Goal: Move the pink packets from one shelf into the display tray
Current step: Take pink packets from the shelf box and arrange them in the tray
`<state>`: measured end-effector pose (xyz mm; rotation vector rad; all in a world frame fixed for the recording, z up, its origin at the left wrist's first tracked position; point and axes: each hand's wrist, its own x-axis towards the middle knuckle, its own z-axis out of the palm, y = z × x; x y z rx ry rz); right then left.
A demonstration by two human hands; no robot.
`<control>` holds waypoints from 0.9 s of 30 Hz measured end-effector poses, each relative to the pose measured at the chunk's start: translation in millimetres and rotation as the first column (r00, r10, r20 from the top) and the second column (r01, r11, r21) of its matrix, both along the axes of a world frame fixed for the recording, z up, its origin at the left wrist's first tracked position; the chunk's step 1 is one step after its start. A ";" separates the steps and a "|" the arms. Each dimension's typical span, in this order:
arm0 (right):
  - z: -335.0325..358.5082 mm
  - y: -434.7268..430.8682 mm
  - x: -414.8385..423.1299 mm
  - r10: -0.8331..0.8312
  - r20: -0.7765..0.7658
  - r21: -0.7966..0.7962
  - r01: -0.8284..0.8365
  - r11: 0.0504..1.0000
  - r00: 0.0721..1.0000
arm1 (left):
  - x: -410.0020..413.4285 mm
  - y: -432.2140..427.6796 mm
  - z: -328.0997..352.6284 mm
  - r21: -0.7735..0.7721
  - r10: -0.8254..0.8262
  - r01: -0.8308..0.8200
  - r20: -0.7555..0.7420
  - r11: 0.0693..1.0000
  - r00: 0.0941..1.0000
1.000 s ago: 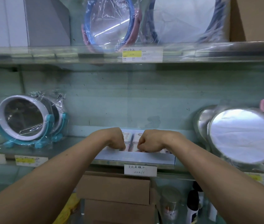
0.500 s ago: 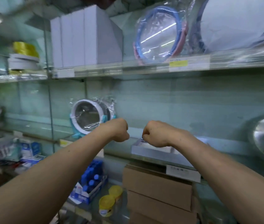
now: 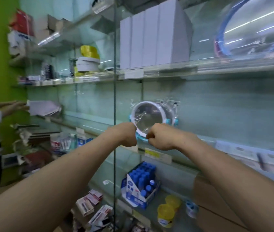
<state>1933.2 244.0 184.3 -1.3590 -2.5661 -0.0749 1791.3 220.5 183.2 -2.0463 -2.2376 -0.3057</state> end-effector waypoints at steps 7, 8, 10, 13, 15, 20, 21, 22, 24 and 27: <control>-4.2 11.6 -107.2 0.040 0.021 0.027 -0.040 0.999 0.999 | -108.9 0.8 -2.7 -0.034 0.130 -0.130 -0.005 0.991 0.991; -5.0 14.3 -121.8 0.042 0.026 0.027 -0.042 0.999 0.999 | -124.3 0.6 -2.6 -0.036 0.145 -0.145 -0.011 0.989 0.989; -5.8 18.7 -149.2 0.044 0.025 0.027 -0.045 0.999 0.999 | -152.9 2.3 -2.8 -0.034 0.169 -0.170 -0.018 0.985 0.985; -6.5 24.2 -187.4 0.043 -0.002 0.029 -0.043 0.999 0.999 | -191.9 8.4 -4.7 -0.032 0.183 -0.184 -0.021 0.982 0.983; -7.7 30.2 -212.5 0.043 -0.016 0.024 -0.043 0.999 0.999 | -214.6 12.4 -5.1 -0.034 0.191 -0.192 -0.038 0.981 0.981; -8.7 49.1 -266.4 0.045 0.013 0.011 -0.046 0.999 0.999 | -258.7 28.2 -5.9 -0.034 0.212 -0.214 -0.060 0.976 0.975; -8.4 53.1 -274.9 0.045 0.015 0.010 -0.045 0.999 0.999 | -266.3 32.5 -6.3 -0.034 0.212 -0.214 -0.061 0.976 0.975; -8.2 57.6 -282.5 0.047 0.013 0.009 -0.047 0.999 0.999 | -273.7 37.0 -7.2 -0.034 0.211 -0.214 -0.063 0.976 0.975; -7.6 64.7 -297.2 0.060 0.021 -0.007 -0.059 0.998 0.998 | -288.3 46.7 -9.9 -0.046 0.211 -0.214 -0.064 0.976 0.975; -9.1 81.7 -321.1 0.060 0.029 0.019 -0.061 0.998 0.998 | -310.5 61.9 -13.1 -0.038 0.217 -0.219 -0.057 0.975 0.974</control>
